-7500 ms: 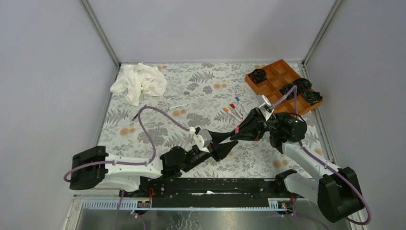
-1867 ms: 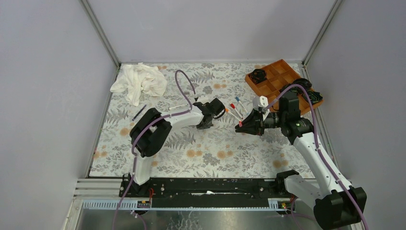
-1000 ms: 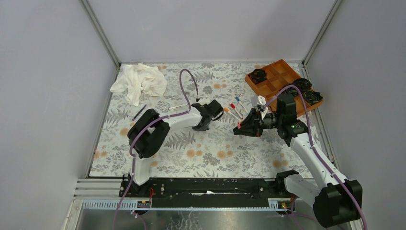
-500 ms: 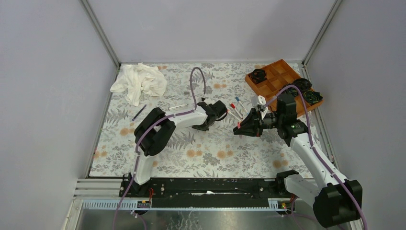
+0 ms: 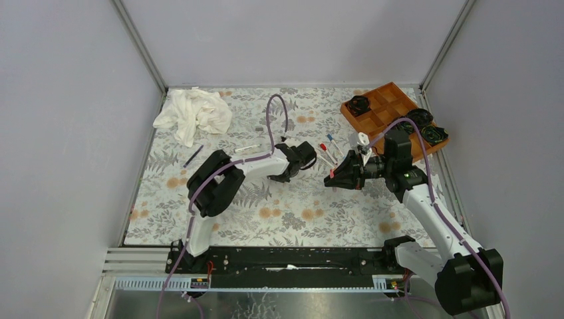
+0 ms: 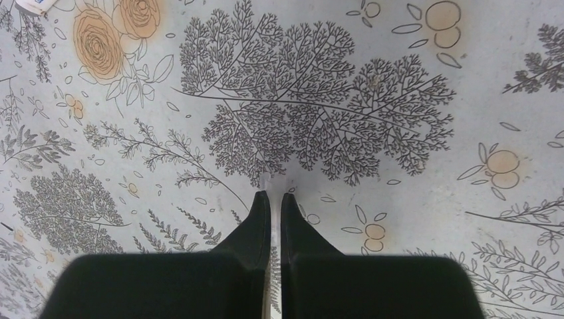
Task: Insert the pens into the pen caps
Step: Insert the pen cap onto the pen.
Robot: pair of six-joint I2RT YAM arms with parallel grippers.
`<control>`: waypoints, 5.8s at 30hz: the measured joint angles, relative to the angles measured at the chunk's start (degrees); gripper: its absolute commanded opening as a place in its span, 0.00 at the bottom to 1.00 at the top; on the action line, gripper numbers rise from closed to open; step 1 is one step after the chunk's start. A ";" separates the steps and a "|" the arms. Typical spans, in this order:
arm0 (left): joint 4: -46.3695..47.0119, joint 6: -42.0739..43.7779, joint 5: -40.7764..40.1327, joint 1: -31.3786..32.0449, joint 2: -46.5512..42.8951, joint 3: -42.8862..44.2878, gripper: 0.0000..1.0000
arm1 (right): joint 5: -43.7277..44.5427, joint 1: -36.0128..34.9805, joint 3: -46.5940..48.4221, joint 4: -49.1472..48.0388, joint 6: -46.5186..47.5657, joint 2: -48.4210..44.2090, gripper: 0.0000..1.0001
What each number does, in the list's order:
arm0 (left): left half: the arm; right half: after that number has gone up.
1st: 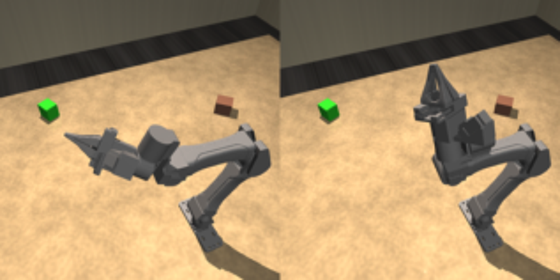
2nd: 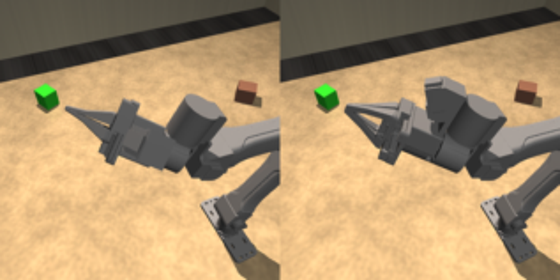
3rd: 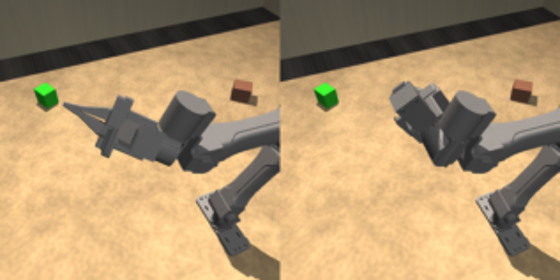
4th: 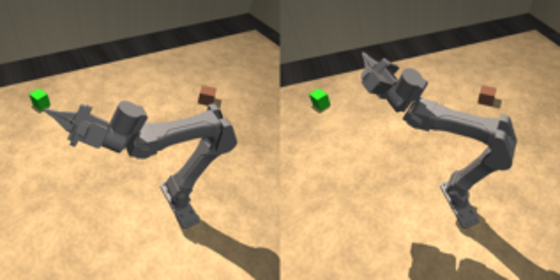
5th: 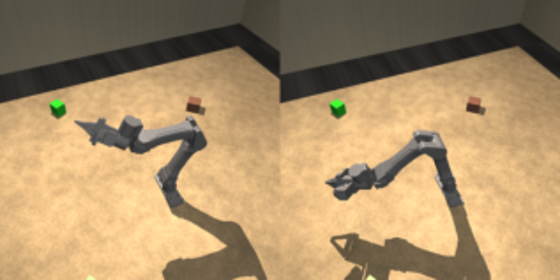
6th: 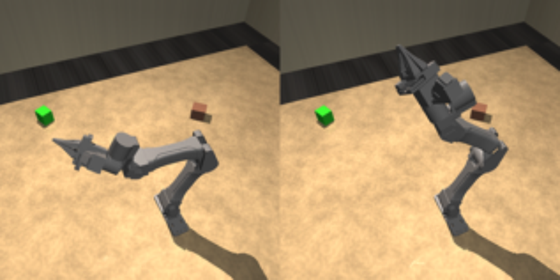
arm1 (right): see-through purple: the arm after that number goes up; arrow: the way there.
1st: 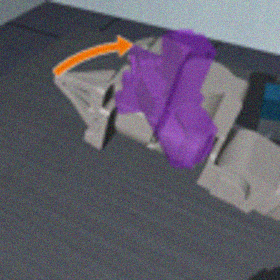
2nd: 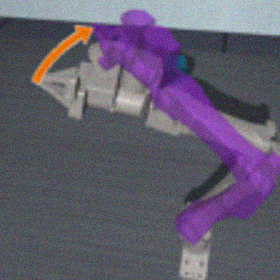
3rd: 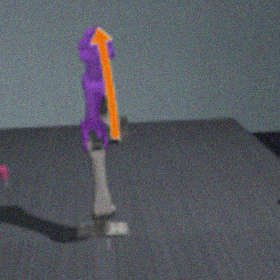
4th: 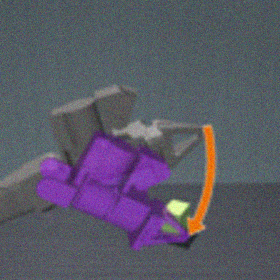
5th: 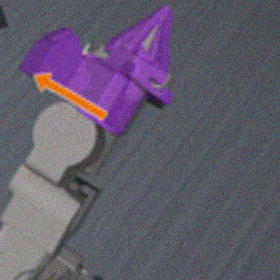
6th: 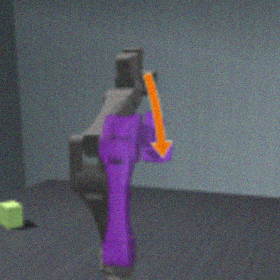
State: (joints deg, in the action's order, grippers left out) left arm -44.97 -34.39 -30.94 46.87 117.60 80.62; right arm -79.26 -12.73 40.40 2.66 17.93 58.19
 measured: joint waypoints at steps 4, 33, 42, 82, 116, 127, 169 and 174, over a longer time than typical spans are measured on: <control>1.27 -0.68 0.85 -0.02 -2.49 -2.84 0.00 | -0.33 -0.04 -0.20 -0.42 0.00 0.55 0.00; 70.27 -26.97 21.29 -4.59 -40.65 -56.52 0.00 | 15.72 -15.80 -9.53 -29.83 -28.06 29.51 0.00; 89.48 -32.24 23.69 -4.79 -38.95 -63.43 0.00 | 17.31 -19.04 -9.05 -31.30 -32.22 35.28 0.00; 105.83 -33.05 29.00 -1.46 -32.92 -66.20 0.00 | 21.00 -19.91 -5.53 -28.65 -37.31 37.70 0.00; 102.75 -29.40 15.52 6.47 -35.04 -65.09 0.00 | 24.68 -19.37 -5.90 -28.57 -44.02 35.30 0.00; 94.64 -23.26 13.18 9.51 -44.63 -64.78 0.00 | 22.16 -19.26 -5.92 -28.79 -39.08 31.58 0.00; 71.06 4.79 27.12 14.27 -82.01 -60.04 0.99 | 1.66 -17.49 -3.37 -12.92 -6.56 13.09 0.00; 76.76 6.34 34.32 13.70 -76.61 -60.04 0.99 | -1.92 -17.46 -0.70 -5.57 -0.74 13.09 0.00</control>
State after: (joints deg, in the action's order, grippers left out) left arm 31.79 -28.05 3.38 60.58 40.99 20.58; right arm -81.19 -30.20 39.70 -2.92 17.19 71.29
